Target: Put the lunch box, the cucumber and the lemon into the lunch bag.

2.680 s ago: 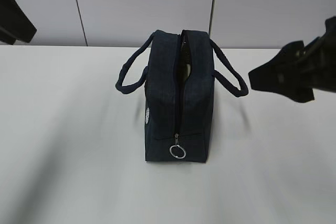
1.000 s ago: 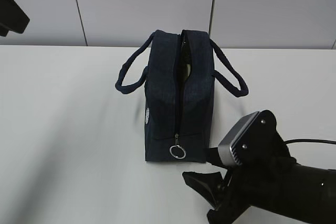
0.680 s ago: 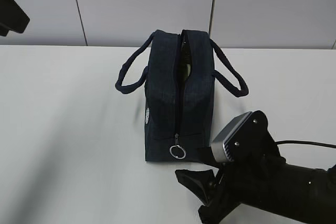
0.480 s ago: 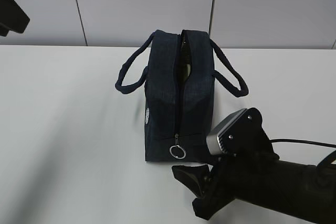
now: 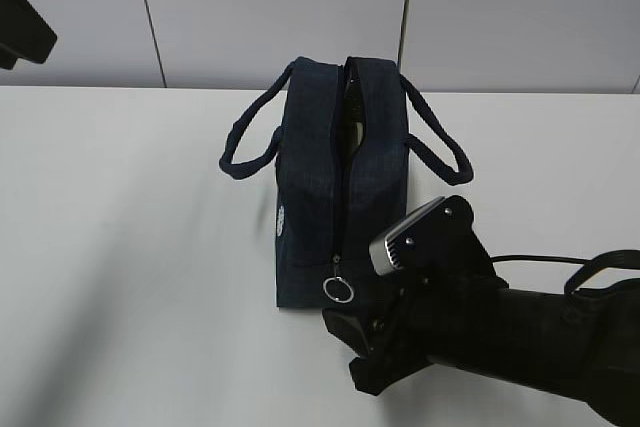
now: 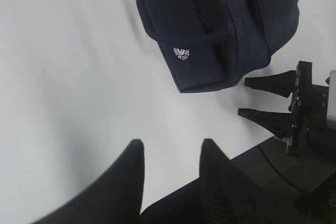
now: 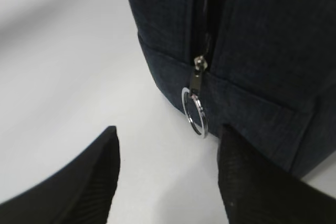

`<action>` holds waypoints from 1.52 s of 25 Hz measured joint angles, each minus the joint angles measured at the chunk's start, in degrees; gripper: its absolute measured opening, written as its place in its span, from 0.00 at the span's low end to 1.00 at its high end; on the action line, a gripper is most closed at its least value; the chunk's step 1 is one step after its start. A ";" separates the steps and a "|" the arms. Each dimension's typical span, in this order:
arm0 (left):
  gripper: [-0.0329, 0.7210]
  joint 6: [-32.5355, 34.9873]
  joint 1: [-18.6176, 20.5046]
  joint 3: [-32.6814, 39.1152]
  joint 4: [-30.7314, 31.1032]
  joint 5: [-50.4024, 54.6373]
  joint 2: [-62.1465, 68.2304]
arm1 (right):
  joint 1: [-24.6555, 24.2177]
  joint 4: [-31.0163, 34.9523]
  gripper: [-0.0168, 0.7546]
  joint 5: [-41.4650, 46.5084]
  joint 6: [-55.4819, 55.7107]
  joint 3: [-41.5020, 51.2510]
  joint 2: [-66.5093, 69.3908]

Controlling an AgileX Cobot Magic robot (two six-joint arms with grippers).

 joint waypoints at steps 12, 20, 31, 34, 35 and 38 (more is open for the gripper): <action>0.36 0.00 0.00 0.00 -0.04 0.00 0.00 | 0.00 0.22 0.59 2.90 0.27 -3.22 3.03; 0.36 0.00 0.00 0.00 -0.25 0.00 0.00 | 0.00 0.35 0.59 -0.04 0.38 -3.32 4.34; 0.36 0.00 0.00 0.00 -0.60 0.00 0.00 | 0.00 0.35 0.59 -2.94 0.51 -4.45 6.27; 0.36 0.00 0.00 0.00 -0.60 0.00 0.00 | 0.00 0.35 0.59 -3.57 0.51 -4.45 6.36; 0.36 0.00 0.00 0.00 -0.60 0.00 0.00 | 0.00 0.35 0.59 -3.93 0.51 -4.45 6.36; 0.36 0.00 0.00 0.00 -0.85 0.00 0.00 | 0.00 0.35 0.59 -4.57 0.51 -4.45 6.36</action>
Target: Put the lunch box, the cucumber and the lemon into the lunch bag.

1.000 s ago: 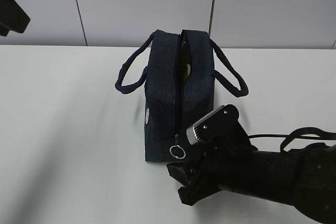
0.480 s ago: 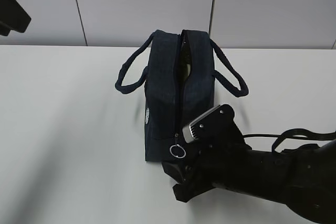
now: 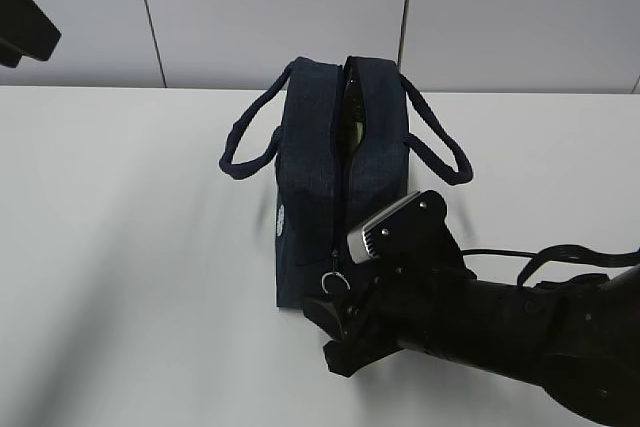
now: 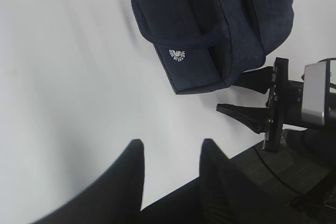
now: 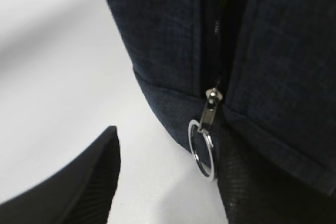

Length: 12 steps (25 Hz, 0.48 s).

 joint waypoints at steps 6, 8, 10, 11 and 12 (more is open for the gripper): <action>0.36 0.00 0.00 0.00 -0.95 -0.10 0.00 | 0.00 0.00 0.59 -0.32 0.00 0.00 0.00; 0.36 0.00 0.00 0.00 -1.06 -0.10 0.00 | 0.00 0.12 0.59 -0.32 0.00 0.00 0.12; 0.36 0.00 0.00 0.00 -1.18 -0.10 0.00 | 0.00 0.25 0.59 -0.64 0.00 0.00 0.61; 0.36 0.00 0.00 0.00 -1.18 -0.10 0.00 | 0.00 0.33 0.59 -0.67 0.00 0.00 1.06; 0.36 0.00 0.00 0.00 -1.18 -0.10 0.00 | 0.00 0.39 0.59 -0.77 0.00 0.00 1.39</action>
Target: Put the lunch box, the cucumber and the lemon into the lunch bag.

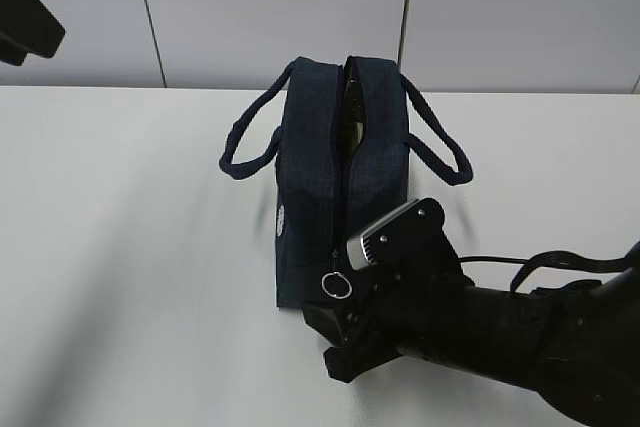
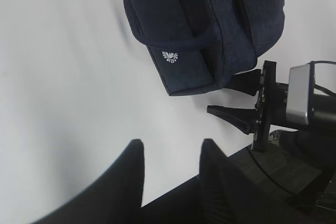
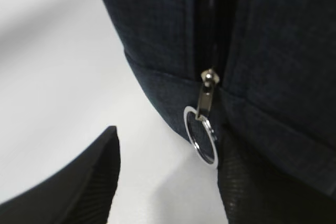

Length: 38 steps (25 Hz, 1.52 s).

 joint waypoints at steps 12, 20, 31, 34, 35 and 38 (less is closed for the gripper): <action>0.36 0.00 0.00 0.00 -0.09 0.00 0.00 | 0.00 0.35 0.59 -1.44 0.00 0.00 1.07; 0.36 0.00 0.00 0.00 -0.22 0.00 0.00 | 0.00 0.35 0.59 -2.51 0.00 -0.86 2.01; 0.36 0.00 0.00 0.00 -0.42 0.00 0.00 | 0.00 0.35 0.48 -3.11 0.00 -1.15 2.10; 0.36 0.00 0.00 0.00 -0.54 0.00 0.00 | 0.00 0.48 0.41 -3.24 0.00 -1.15 2.10; 0.36 0.00 0.00 0.00 -0.54 0.00 0.00 | 0.00 0.48 0.40 -3.24 0.00 -1.15 2.10; 0.36 0.00 0.00 0.00 -0.86 0.00 0.00 | 0.00 1.08 0.39 -3.28 0.00 -1.15 2.10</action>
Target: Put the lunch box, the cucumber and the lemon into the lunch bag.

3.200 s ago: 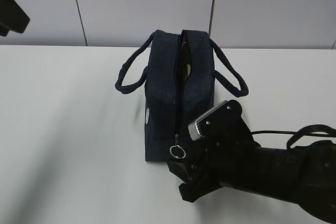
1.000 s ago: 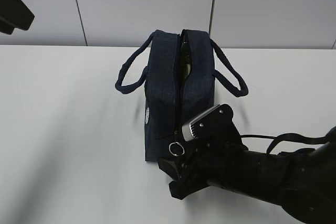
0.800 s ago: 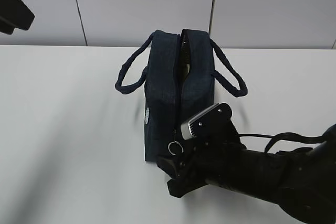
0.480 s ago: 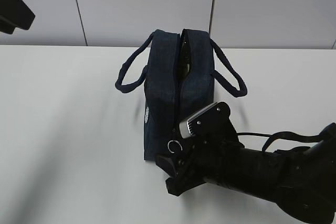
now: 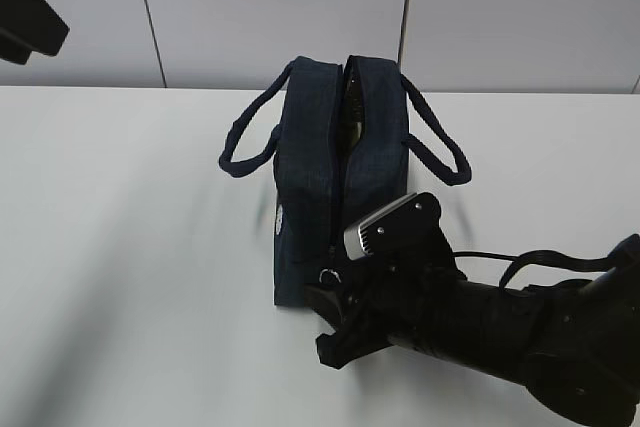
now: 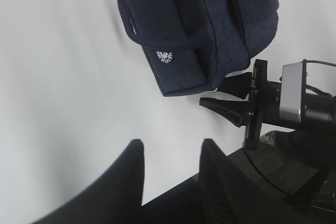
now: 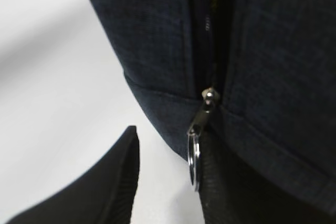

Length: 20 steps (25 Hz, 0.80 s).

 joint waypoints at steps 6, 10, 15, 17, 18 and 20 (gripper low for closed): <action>0.36 -0.09 0.00 0.00 -0.37 0.00 0.00 | 0.00 3.41 0.28 -0.09 0.00 0.00 0.00; 0.36 -0.09 0.00 0.00 -0.37 0.00 0.00 | 0.00 4.12 0.18 -0.09 0.00 0.00 0.00; 0.36 -0.09 0.00 0.00 -0.37 0.00 0.00 | 0.00 4.23 0.08 0.27 0.00 0.00 0.00; 0.36 -0.09 0.00 0.00 -0.37 0.00 0.00 | 0.00 4.23 0.05 0.66 0.00 0.00 0.00; 0.36 -0.09 0.00 0.00 -0.37 0.00 0.00 | 0.00 4.33 0.04 0.66 0.00 0.00 0.00; 0.36 -0.09 0.00 0.00 -0.37 0.00 0.00 | 0.00 4.43 0.03 0.66 0.00 0.00 0.00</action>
